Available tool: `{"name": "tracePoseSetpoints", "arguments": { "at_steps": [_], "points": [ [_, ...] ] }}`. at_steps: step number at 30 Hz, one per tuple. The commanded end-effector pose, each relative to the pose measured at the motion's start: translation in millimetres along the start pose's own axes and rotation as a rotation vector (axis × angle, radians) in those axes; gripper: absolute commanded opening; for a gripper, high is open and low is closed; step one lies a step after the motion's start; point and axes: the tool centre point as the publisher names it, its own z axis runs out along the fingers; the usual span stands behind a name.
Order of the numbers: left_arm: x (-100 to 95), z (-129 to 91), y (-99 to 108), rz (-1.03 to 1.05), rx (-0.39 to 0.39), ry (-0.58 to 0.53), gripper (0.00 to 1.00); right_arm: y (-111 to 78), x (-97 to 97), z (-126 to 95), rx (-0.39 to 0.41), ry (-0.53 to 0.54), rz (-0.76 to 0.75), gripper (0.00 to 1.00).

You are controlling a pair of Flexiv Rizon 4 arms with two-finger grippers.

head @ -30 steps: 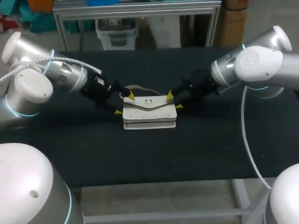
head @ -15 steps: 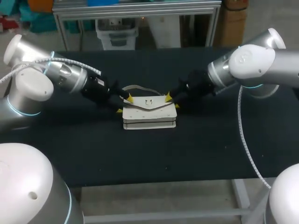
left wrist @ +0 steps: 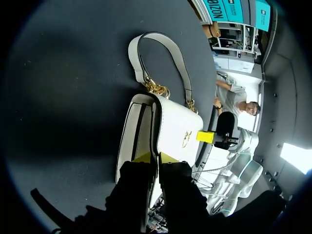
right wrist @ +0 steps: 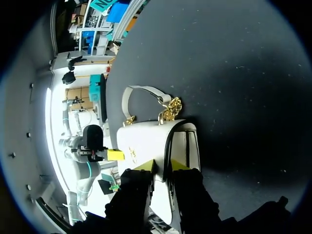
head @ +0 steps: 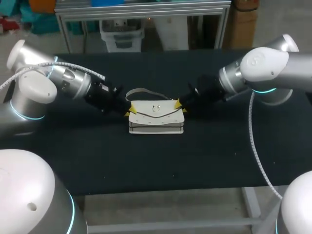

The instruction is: Pick up the bag, open it, inspect its contents, close it, and place it on the opposite side

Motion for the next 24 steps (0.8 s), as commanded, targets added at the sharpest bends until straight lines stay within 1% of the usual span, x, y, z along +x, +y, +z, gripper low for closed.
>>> {"name": "tracePoseSetpoints", "arguments": {
  "at_steps": [1,2,5,6,7,9,10,11,13,15,20,24],
  "points": [
    [-1.3,7.3,-6.7,-0.001,-0.01,0.012,0.43,-0.7,-1.9,5.5,0.008,0.013,-0.011,0.28],
    [-0.5,5.6,-6.8,0.0,-0.008,0.018,0.49,-0.5,-2.1,5.6,0.012,0.017,-0.018,0.38],
    [1.1,2.5,-8.1,0.005,-0.009,0.025,0.64,0.2,-1.7,4.6,0.011,0.026,-0.03,0.5],
    [1.6,1.6,-9.0,0.009,-0.009,0.03,0.67,0.8,-1.6,4.0,0.008,0.031,-0.033,0.73],
    [2.1,0.7,-10.2,0.01,-0.009,0.033,0.65,1.3,-1.5,3.4,0.007,0.037,-0.037,0.79],
    [2.6,-0.1,-13.3,0.017,-0.016,0.046,0.62,2.2,-1.5,2.9,0.007,0.044,-0.044,0.78],
    [2.5,0.1,-15.6,0.016,-0.02,0.052,0.59,2.9,-1.5,2.8,0.007,0.044,-0.044,0.78],
    [2.1,0.7,-18.6,0.016,-0.029,0.062,0.58,3.7,-1.6,3.0,0.007,0.046,-0.045,0.76],
    [1.3,1.5,-25.1,0.01,-0.048,0.084,0.52,6.1,-2.4,3.6,0.003,0.053,-0.046,0.75],
    [1.1,2.0,-28.7,0.003,-0.059,0.098,0.47,7.5,-3.0,3.6,-0.003,0.063,-0.045,0.69],
    [2.4,-0.1,-27.8,0.005,-0.073,0.099,0.45,8.9,-1.2,-0.1,-0.012,0.073,-0.047,0.65],
    [4.2,-0.9,-25.3,0.009,-0.074,0.092,0.47,9.7,2.0,-3.3,-0.022,0.078,-0.057,0.63]
  ]
}}
